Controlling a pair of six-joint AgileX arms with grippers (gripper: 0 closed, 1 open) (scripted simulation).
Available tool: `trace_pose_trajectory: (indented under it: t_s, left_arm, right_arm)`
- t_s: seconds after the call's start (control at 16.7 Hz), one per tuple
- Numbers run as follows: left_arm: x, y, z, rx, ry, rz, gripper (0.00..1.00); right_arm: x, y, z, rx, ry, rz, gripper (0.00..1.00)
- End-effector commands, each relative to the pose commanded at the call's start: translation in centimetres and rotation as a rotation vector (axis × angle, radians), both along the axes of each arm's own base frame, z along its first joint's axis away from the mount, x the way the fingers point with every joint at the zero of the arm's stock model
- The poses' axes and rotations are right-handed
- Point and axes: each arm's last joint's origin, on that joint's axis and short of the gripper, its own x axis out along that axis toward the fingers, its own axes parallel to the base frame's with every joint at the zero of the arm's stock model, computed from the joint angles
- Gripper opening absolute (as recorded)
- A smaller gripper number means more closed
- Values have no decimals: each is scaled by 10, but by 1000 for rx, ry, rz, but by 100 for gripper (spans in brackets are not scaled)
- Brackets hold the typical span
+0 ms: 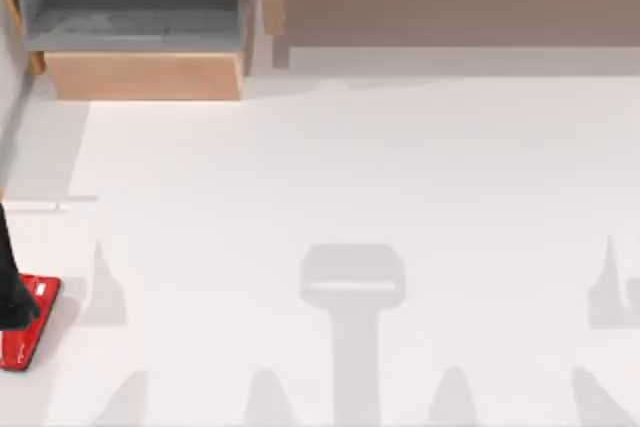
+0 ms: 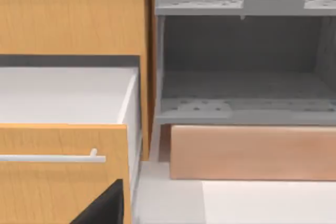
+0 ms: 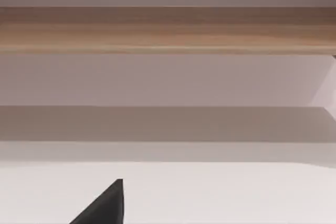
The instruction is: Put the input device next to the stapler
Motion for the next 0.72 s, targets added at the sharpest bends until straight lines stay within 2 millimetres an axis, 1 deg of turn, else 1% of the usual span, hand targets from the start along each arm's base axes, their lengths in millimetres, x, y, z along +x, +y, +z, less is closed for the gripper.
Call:
trace_pose_trajectory:
  t_s: [0.18, 0.3, 0.42, 0.54, 0.66, 0.72]
  left_arm:
    - [0, 0, 2, 2, 5, -1, 100]
    - [0, 0, 12, 9, 32, -1, 100]
    - [2, 2, 31, 21, 82, 2, 100]
    - [9, 4, 56, 31, 157, 12, 100]
    - [21, 8, 84, 38, 253, 30, 100]
    - [31, 12, 99, 39, 307, 42, 100]
  right_arm:
    - [0, 0, 0, 0, 0, 0, 100]
    - [0, 0, 0, 0, 0, 0, 100]
    - [0, 0, 0, 0, 0, 0, 100]
    - [0, 0, 0, 0, 0, 0, 100]
    - [0, 0, 0, 0, 0, 0, 100]
    - [0, 0, 0, 0, 0, 0, 100]
